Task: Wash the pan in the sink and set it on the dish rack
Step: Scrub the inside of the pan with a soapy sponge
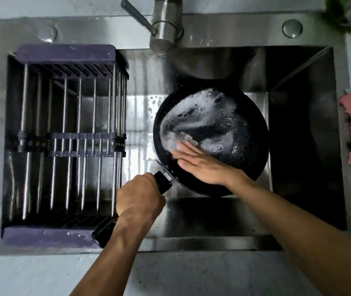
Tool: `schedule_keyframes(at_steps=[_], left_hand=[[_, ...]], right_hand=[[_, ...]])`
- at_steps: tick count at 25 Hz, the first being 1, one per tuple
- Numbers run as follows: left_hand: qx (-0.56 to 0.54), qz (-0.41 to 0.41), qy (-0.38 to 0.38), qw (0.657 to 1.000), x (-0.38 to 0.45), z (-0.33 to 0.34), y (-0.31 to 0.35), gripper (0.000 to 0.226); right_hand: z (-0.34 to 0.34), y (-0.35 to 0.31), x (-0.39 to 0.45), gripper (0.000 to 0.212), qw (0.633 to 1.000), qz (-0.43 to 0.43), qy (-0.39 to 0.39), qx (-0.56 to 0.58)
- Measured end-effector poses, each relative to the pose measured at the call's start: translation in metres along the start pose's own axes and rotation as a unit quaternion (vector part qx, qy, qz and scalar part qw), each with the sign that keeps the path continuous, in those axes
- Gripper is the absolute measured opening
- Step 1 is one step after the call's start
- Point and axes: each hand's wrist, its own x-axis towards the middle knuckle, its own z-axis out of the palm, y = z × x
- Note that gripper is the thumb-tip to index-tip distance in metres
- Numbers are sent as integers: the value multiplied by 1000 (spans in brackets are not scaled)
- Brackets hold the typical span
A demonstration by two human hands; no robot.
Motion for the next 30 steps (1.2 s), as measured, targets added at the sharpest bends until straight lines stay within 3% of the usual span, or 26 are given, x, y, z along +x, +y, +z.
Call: schedule_keyframes(at_steps=[1, 4, 5, 7, 9, 10, 12, 14, 18, 20, 23, 24, 26, 28, 30], left_hand=[[2, 0, -1, 1000, 0, 0, 0, 29], [8, 2, -4, 1000, -3, 0, 2, 31], [4, 1, -4, 1000, -2, 0, 2, 31], [-9, -4, -6, 1000, -1, 1, 2, 31], [-8, -4, -10, 1000, 1, 0, 1, 32], [-8, -3, -11, 1000, 0, 0, 1, 32], [-9, 0, -7, 1000, -1, 0, 0, 33], [-8, 2, -8, 1000, -2, 0, 1, 33], [-16, -3, -8, 1000, 0, -2, 0, 32], [-13, 1, -11, 1000, -2, -1, 1, 31], [-6, 3, -16, 1000, -4, -2, 1, 32], [-9, 4, -15, 1000, -3, -2, 2, 32], [-11, 2, -16, 1000, -2, -2, 1, 33], [-4, 8, -14, 1000, -1, -2, 0, 33], [-10, 12, -15, 1000, -3, 0, 1, 33]], right_hand=[[-1, 20, -18, 59, 1000, 0, -17, 4], [-33, 53, -16, 64, 981, 183, 58, -12], [-39, 38, 2, 64, 979, 186, 78, 10], [-26, -12, 23, 62, 994, 100, 50, 19], [-1, -16, 4, 59, 999, 29, 25, 8], [2, 4, -16, 58, 998, 44, 40, -2], [-18, 34, -29, 59, 983, 153, 92, -33], [-38, 24, 1, 59, 968, 207, 134, 37], [-4, -17, 14, 60, 999, 23, 16, 21], [-2, 31, -24, 62, 998, 39, -19, -39], [-34, 45, 3, 68, 974, 209, 79, -16], [-32, 22, 30, 67, 971, 202, 123, 43], [-18, -45, 76, 63, 956, 108, 189, 198], [-10, -62, 93, 62, 924, 51, 234, 299], [-24, -31, 97, 62, 912, 129, 296, 252]])
